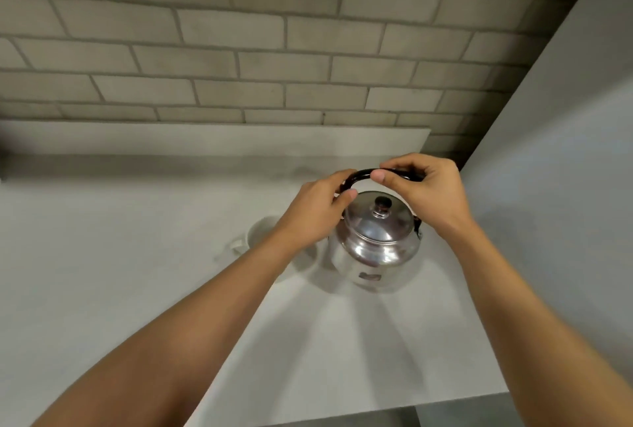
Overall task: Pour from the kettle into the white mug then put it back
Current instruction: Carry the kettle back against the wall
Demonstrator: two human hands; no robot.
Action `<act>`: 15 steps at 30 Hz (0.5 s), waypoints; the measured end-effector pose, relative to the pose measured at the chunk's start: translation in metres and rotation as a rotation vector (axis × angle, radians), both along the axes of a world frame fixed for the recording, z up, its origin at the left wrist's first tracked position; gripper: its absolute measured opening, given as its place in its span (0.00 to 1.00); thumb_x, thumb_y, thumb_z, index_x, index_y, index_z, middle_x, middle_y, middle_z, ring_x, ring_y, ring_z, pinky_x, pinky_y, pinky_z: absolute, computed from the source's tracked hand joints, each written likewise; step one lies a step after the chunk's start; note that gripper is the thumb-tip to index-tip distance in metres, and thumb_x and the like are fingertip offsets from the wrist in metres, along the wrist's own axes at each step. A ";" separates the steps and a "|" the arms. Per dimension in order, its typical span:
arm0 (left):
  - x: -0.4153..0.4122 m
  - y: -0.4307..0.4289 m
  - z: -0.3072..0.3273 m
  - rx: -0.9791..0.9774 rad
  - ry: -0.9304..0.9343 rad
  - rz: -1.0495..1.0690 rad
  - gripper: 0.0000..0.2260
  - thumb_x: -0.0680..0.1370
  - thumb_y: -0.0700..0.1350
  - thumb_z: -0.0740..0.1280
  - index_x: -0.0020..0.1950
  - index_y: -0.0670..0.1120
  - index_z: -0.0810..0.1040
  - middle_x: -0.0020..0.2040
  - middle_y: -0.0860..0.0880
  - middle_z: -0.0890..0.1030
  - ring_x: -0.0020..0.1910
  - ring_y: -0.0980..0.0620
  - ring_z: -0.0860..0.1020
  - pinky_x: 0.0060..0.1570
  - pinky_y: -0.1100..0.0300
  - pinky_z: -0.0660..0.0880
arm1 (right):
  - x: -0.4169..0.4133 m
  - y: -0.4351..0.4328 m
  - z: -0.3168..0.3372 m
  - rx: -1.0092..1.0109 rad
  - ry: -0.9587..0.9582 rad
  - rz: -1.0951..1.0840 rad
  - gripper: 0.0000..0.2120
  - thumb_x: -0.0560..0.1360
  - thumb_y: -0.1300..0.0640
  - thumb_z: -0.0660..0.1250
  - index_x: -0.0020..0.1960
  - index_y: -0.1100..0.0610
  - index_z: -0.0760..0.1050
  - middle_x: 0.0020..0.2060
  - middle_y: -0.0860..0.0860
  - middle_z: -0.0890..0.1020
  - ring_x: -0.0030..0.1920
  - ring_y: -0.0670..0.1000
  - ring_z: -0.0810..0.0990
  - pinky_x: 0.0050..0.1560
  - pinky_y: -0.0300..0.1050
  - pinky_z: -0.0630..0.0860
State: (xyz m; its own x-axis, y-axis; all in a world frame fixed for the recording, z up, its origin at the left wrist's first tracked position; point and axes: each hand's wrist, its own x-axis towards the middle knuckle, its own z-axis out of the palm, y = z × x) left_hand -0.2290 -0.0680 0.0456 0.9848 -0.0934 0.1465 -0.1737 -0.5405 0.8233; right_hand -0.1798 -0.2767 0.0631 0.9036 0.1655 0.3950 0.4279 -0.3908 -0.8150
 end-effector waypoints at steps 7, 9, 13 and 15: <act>0.061 0.019 0.004 -0.054 -0.045 0.100 0.13 0.84 0.48 0.65 0.68 0.51 0.80 0.56 0.50 0.86 0.51 0.50 0.83 0.53 0.53 0.80 | 0.049 0.013 -0.002 0.076 0.078 0.053 0.16 0.77 0.49 0.77 0.63 0.46 0.84 0.52 0.38 0.87 0.56 0.39 0.85 0.59 0.36 0.80; 0.086 0.027 0.002 -0.073 -0.055 0.126 0.12 0.84 0.48 0.65 0.67 0.51 0.80 0.55 0.50 0.86 0.46 0.51 0.81 0.50 0.56 0.78 | 0.067 0.018 -0.006 0.121 0.093 0.002 0.18 0.79 0.47 0.74 0.68 0.44 0.80 0.56 0.42 0.86 0.58 0.40 0.84 0.59 0.33 0.78; 0.130 0.046 -0.008 -0.166 -0.044 0.259 0.09 0.82 0.48 0.68 0.60 0.56 0.82 0.48 0.53 0.85 0.39 0.51 0.81 0.40 0.60 0.77 | 0.098 0.034 -0.037 0.195 0.156 -0.084 0.14 0.84 0.48 0.66 0.69 0.42 0.77 0.59 0.38 0.84 0.57 0.38 0.83 0.60 0.40 0.80; 0.149 0.054 -0.016 -0.193 -0.023 0.287 0.09 0.81 0.49 0.68 0.60 0.57 0.83 0.49 0.52 0.85 0.41 0.53 0.82 0.43 0.59 0.78 | 0.115 0.045 -0.053 0.218 0.184 -0.091 0.13 0.85 0.49 0.65 0.68 0.40 0.77 0.57 0.43 0.86 0.55 0.45 0.86 0.61 0.48 0.82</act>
State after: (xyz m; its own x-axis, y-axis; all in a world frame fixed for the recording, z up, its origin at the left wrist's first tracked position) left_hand -0.0803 -0.0138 0.0294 0.9630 0.2189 0.1569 -0.0567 -0.4048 0.9126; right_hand -0.0646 -0.2322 0.0105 0.9706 0.0097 0.2407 0.2365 -0.2281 -0.9445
